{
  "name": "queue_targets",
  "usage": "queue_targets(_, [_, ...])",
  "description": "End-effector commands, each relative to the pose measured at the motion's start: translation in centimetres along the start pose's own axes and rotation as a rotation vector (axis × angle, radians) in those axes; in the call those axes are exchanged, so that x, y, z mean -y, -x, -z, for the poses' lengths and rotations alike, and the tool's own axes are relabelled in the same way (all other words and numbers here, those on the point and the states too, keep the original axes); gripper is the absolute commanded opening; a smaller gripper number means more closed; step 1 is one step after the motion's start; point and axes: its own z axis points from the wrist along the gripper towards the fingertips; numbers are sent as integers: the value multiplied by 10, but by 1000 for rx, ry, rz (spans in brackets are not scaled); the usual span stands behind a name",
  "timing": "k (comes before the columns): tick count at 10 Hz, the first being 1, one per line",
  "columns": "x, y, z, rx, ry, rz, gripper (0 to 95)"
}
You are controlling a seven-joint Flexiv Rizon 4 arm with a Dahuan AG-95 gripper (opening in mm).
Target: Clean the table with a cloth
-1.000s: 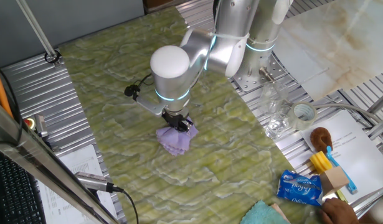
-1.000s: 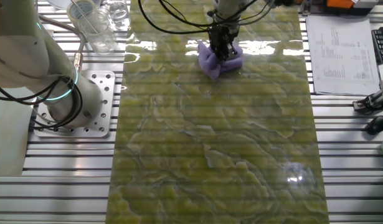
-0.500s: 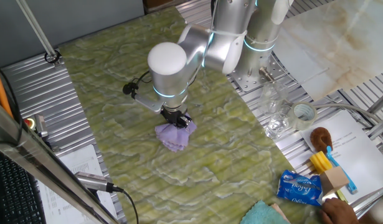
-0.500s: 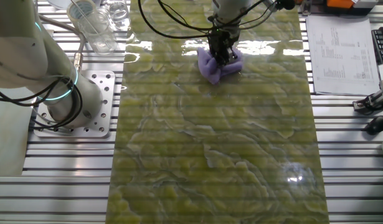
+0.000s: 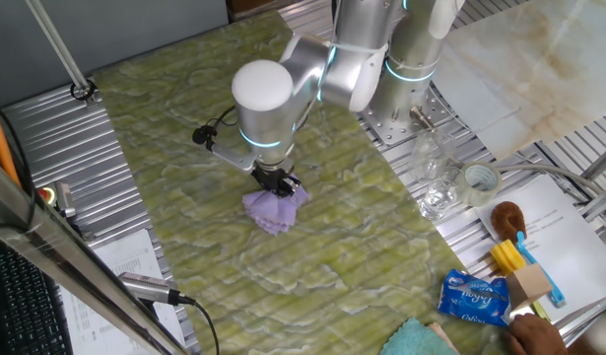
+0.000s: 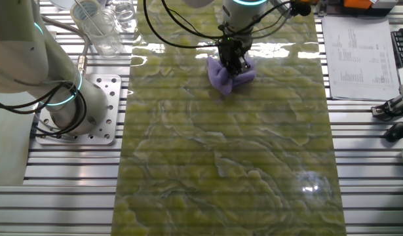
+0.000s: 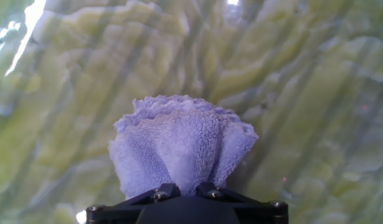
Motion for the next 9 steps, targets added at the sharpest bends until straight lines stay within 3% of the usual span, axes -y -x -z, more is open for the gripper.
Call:
queue_targets(1, [5,-2,-2,-1,-2,5,0])
queue_targets(7, [21,-16,-3,-6,-19,33,0])
queue_targets(9, [28,-13,3,-13,-10,35,0])
